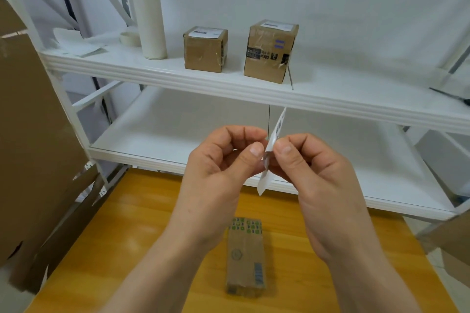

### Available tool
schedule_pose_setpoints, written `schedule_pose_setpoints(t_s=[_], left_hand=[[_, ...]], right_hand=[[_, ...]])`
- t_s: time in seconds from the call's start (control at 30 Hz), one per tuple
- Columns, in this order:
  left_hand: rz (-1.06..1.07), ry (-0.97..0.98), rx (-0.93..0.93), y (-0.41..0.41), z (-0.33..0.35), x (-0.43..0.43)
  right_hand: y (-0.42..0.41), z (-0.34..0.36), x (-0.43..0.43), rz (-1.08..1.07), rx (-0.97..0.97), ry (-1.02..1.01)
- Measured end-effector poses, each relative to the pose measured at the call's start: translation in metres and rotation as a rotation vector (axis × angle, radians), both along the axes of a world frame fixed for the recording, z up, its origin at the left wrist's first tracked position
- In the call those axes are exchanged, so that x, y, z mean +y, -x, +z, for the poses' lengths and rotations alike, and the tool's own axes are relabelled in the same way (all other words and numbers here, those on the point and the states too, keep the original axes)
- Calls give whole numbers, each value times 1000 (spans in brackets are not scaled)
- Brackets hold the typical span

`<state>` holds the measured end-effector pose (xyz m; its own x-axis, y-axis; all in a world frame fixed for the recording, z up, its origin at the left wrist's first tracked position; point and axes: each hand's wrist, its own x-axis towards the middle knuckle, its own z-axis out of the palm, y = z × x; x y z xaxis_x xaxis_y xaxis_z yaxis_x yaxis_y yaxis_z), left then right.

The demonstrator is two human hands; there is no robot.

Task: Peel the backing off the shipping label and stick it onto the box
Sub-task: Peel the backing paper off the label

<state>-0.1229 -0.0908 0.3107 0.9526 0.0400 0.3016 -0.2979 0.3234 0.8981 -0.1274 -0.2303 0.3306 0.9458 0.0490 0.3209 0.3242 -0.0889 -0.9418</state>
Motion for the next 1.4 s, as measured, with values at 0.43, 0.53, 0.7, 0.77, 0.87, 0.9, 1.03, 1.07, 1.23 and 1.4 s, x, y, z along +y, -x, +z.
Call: schedule_pose_setpoints(t_s=[0.43,0.53,0.7,0.77,0.87,0.9,1.03,1.07,1.23,1.4], left_hand=[[-46,7,-68,7,7,11],[-40,17,-67,8,7,11],[-21,11,-52,8,4,11],[-10,-11,-57,9,4,11],[31,-110,-103,10,5,9],[42,-144,-118,11,5,8],[58,-189,-131,12,7,7],[63,-184,-129,12,7,7],[76,-125,-88,11,6,7],[31,-48,-71,11,9,3]], right_hand=[[2,3,7,27,-41,-38],[3,3,9,24,-30,-34],[5,3,10,22,-8,-38],[6,4,10,26,7,-58],[6,5,9,32,25,-61],[7,5,9,33,28,-48],[6,4,8,23,35,-30],[6,4,7,19,37,-31],[6,6,5,10,46,-11],[6,6,2,2,20,21]])
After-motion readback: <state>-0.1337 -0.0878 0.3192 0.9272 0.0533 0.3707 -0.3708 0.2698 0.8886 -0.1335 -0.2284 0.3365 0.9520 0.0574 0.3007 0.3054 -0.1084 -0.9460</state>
